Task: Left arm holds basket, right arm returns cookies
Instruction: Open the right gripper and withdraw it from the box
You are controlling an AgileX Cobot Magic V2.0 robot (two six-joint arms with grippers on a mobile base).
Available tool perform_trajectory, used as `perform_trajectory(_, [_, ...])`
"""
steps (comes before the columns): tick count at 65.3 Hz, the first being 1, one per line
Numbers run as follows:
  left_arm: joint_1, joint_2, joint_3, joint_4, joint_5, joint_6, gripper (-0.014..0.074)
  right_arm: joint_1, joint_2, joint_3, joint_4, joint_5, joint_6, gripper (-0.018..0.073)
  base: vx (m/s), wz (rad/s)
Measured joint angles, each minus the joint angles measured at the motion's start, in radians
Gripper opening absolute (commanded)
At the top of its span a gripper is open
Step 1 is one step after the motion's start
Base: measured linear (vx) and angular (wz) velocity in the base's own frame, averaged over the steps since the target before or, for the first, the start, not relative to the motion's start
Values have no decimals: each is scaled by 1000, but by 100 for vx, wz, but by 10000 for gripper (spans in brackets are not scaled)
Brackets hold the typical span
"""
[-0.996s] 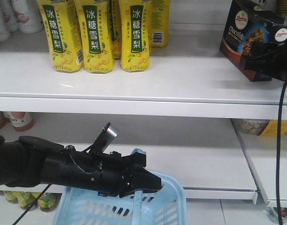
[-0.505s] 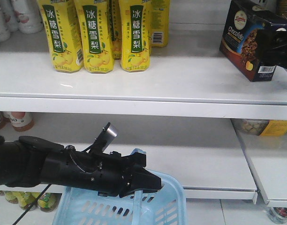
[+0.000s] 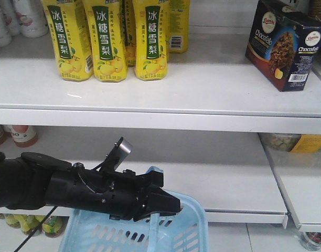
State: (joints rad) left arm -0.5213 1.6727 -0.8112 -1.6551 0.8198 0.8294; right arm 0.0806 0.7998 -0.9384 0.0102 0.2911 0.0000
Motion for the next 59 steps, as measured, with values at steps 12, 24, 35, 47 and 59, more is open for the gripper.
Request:
perform_trajectory(12, [0, 0, 0, 0, 0, 0, -6, 0, -127, 13, -10, 96, -16, 561, 0, 0])
perform_trajectory(24, [0, 0, 0, 0, 0, 0, -6, 0, -284, 157, -36, 99, -32, 561, 0, 0])
perform_trajectory(35, [0, 0, 0, 0, 0, 0, -6, 0, -446, 315, -40, 105, -32, 561, 0, 0])
perform_trajectory(47, [0, 0, 0, 0, 0, 0, -6, 0, -621, 426, -40, 157, -32, 561, 0, 0])
perform_trajectory(59, [0, 0, 0, 0, 0, 0, -6, 0, -789, 549, -41, 175, -32, 561, 0, 0])
